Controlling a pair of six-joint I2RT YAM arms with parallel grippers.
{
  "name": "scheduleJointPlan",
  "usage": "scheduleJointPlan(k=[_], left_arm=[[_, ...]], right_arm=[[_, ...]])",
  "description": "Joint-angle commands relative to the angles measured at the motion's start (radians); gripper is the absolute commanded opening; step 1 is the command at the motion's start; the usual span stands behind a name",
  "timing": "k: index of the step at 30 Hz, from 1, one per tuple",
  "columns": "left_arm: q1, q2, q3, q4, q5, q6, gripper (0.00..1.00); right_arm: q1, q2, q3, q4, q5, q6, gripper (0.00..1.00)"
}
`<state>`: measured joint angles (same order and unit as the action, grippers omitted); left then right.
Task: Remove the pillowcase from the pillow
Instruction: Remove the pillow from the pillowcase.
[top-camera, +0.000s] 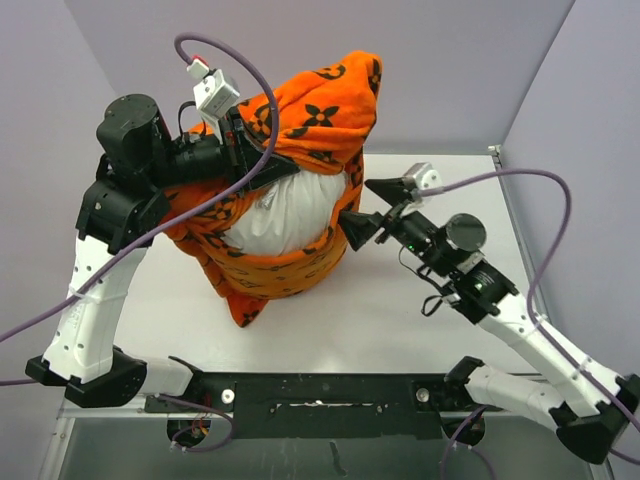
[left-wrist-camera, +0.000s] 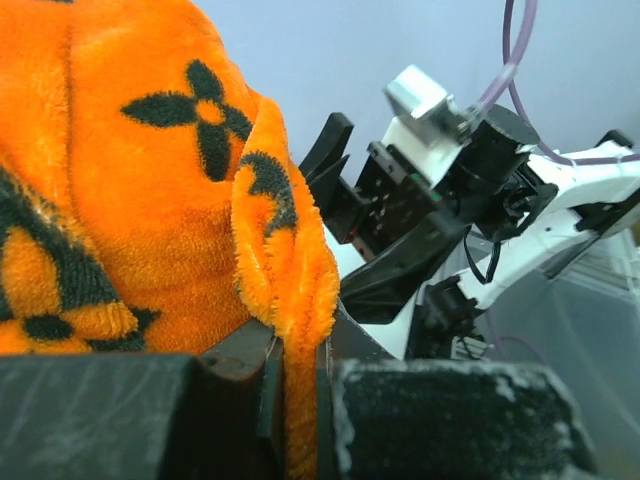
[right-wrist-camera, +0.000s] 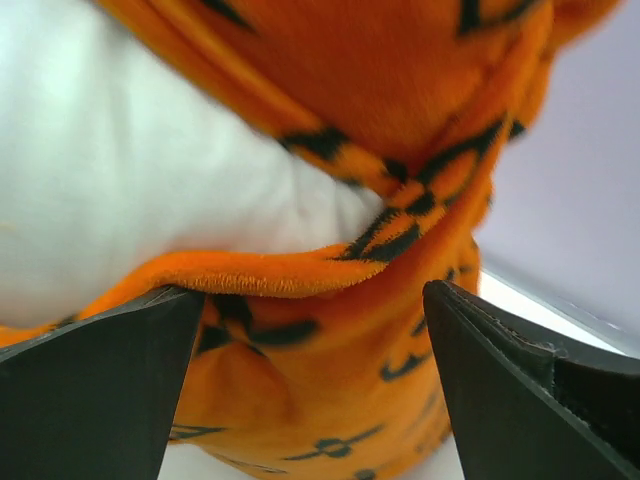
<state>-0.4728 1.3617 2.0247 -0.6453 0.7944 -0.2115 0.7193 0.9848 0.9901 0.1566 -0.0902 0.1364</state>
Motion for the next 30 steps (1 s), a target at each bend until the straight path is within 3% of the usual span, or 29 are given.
scheduleJointPlan(k=[1, 8, 13, 16, 22, 30], left_arm=[[-0.017, -0.019, -0.039, 0.276, 0.125, -0.182, 0.0], [-0.029, -0.007, -0.082, 0.314, 0.134, -0.192, 0.0], [-0.035, -0.015, -0.101, 0.316, 0.149, -0.18, 0.0], [-0.038, -0.027, -0.116, 0.312, 0.159, -0.173, 0.0], [-0.04, -0.047, -0.151, 0.309, 0.17, -0.166, 0.0], [-0.053, -0.038, -0.131, 0.292, 0.181, -0.161, 0.0]], right_arm=[[0.029, -0.102, 0.028, 0.013, -0.142, 0.171, 0.98], [0.181, -0.047, 0.077, -0.048, -0.026, 0.222, 0.98], [0.299, 0.037, 0.166, -0.109, 0.272, 0.153, 0.98], [0.304, 0.044, 0.158, -0.025, 0.382, 0.123, 0.98], [0.319, 0.129, 0.232, 0.097, 0.461, 0.072, 0.98], [0.336, 0.312, 0.358, 0.203, 0.345, 0.041, 0.98]])
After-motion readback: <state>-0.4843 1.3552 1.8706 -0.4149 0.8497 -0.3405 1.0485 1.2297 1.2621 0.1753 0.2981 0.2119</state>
